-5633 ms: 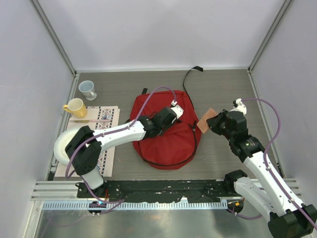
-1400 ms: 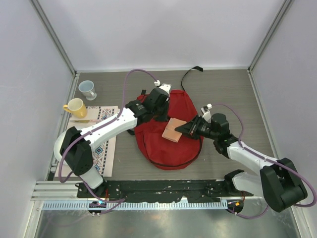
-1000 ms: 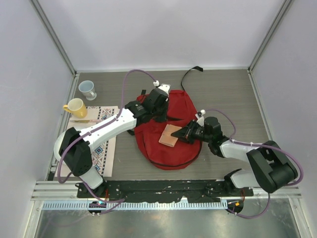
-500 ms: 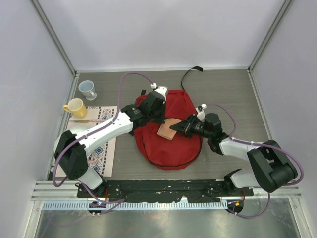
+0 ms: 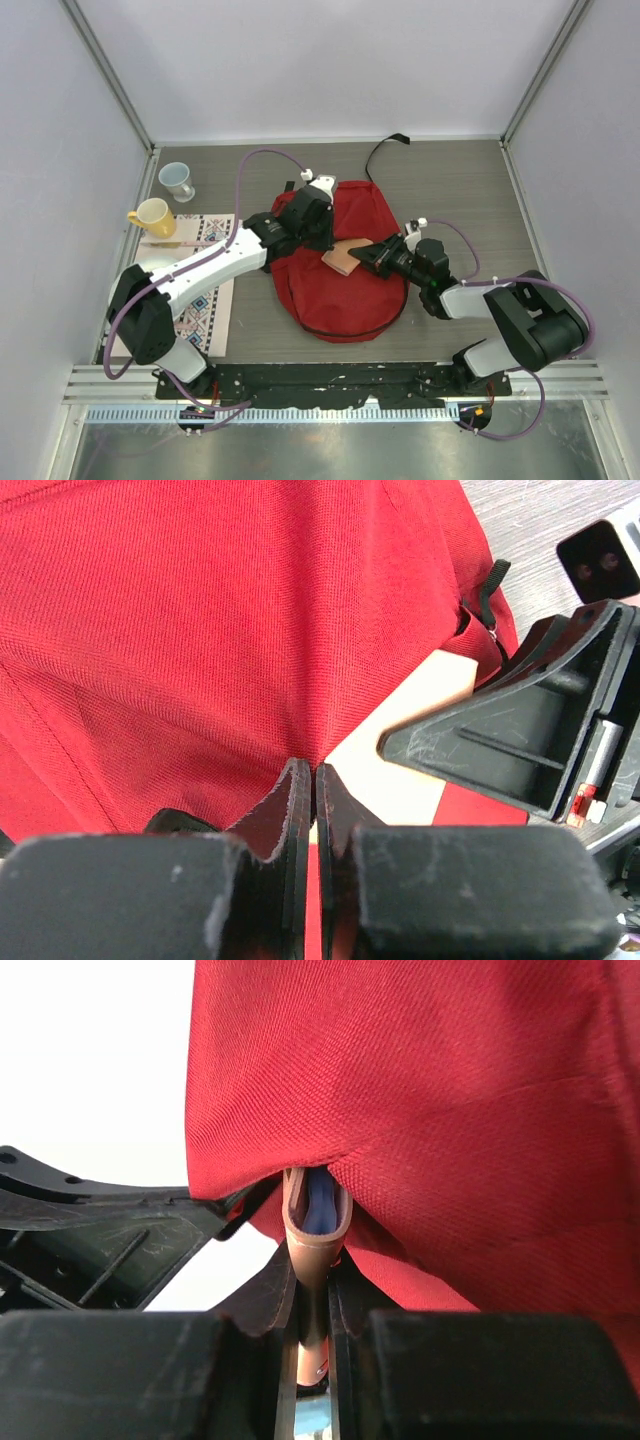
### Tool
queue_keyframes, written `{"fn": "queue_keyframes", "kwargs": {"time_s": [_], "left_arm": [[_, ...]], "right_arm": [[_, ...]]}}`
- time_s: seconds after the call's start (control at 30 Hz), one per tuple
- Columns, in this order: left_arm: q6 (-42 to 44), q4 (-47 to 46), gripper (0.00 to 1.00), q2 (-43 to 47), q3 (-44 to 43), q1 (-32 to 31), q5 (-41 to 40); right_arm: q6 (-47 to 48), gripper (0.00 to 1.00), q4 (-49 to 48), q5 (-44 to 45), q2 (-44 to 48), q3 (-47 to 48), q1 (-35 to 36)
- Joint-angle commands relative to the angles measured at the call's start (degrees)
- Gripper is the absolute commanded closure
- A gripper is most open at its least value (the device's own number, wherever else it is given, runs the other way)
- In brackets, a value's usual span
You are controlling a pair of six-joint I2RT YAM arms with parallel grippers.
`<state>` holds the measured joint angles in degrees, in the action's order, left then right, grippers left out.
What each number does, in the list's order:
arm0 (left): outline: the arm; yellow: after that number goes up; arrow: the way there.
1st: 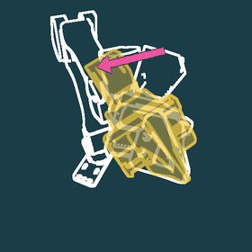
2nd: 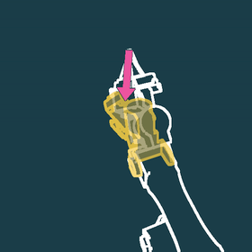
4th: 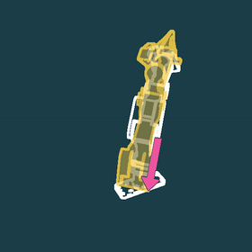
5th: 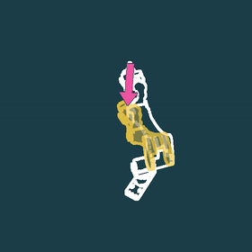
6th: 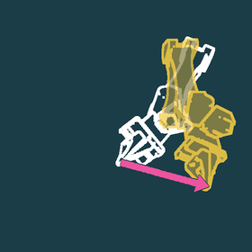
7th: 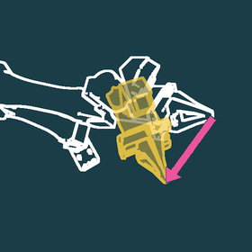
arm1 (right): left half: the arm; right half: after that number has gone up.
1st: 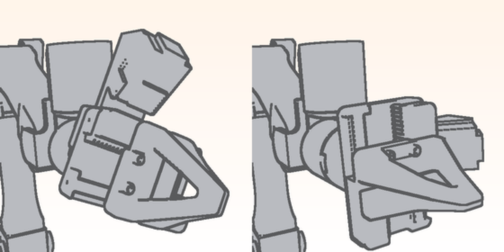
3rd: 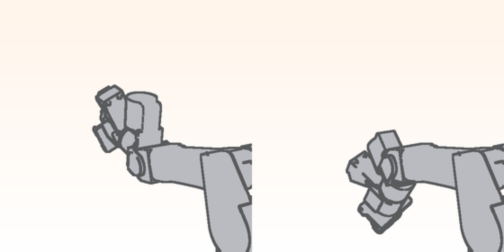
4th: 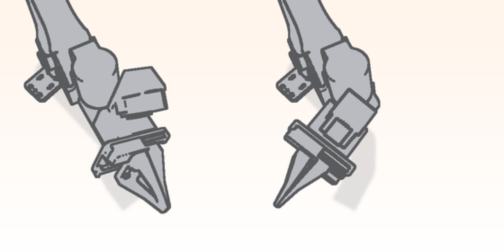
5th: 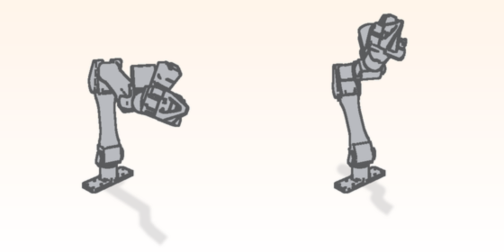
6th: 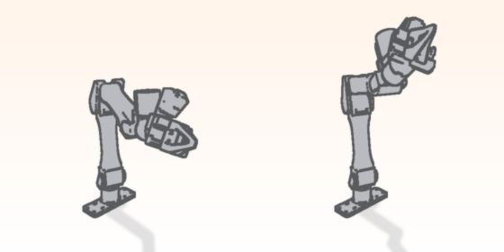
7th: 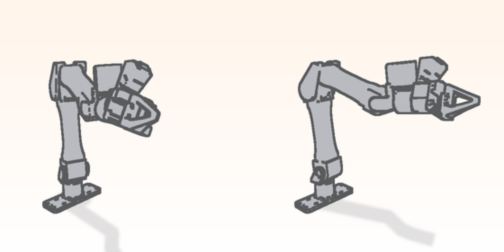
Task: Pack the student bag
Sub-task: Place the personal item in the student bag.
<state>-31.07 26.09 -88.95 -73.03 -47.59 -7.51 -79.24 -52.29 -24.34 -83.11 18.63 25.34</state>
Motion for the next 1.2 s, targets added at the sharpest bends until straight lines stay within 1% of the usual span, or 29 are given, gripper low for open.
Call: {"fn": "queue_keyframes", "kwargs": {"time_s": [0.0,0.1,0.17,0.27,0.37,0.43,0.53,0.67,0.8,0.93,1.0,1.13,1.17], "left_arm": [[-3.90,-3.14,0.93,3.60,1.58,-0.57,4.08],[-4.44,-3.59,0.93,3.34,1.84,-0.66,4.69],[-5.31,-3.94,0.93,3.17,1.76,-0.57,5.31],[-7.25,-5.25,0.94,2.73,1.41,-0.92,6.63],[-9.88,-6.66,0.94,2.20,0.79,-1.71,7.33],[-10.94,-7.71,0.94,1.76,0.44,-2.41,7.33],[-11.91,-8.24,0.94,1.32,0.17,-2.86,7.33],[-11.30,-8.16,0.94,1.67,0.44,-2.94,6.90],[-9.98,-6.40,0.93,1.76,-0.26,-2.86,4.70],[-8.48,-3.85,0.92,1.14,-1.93,-2.77,2.07],[-7.96,-3.24,0.92,1.23,-1.94,-2.77,1.01],[-7.69,-2.36,0.91,1.23,-1.85,-2.50,-0.58],[-7.69,-2.18,0.91,1.23,-1.85,-2.33,-0.67]], "right_arm": [[0.40,0.99,-7.30,10.97,4.87,-1.32,-0.47],[0.41,0.99,-7.47,15.54,6.20,-1.32,-0.47],[0.14,0.99,-9.39,17.73,6.03,-1.32,-0.47],[-0.65,0.99,-11.95,19.41,5.07,-1.41,-0.73],[-0.21,0.99,-12.31,20.12,5.50,-1.23,-1.26],[1.45,0.99,-10.12,20.65,6.90,-0.88,-1.61],[5.04,0.98,-3.02,21.26,10.68,0.09,-1.88],[6.64,0.98,-0.62,21.09,11.31,0.79,-1.88],[6.91,0.98,-1.84,19.86,7.36,2.28,-0.74],[6.12,0.98,-7.02,21.08,3.14,2.90,2.42],[6.20,0.98,-7.73,21.43,1.55,4.04,3.39],[7.26,0.97,-7.82,24.07,0.32,5.97,5.68],[7.43,0.95,-7.82,27.03,-0.03,6.67,5.94]]}}
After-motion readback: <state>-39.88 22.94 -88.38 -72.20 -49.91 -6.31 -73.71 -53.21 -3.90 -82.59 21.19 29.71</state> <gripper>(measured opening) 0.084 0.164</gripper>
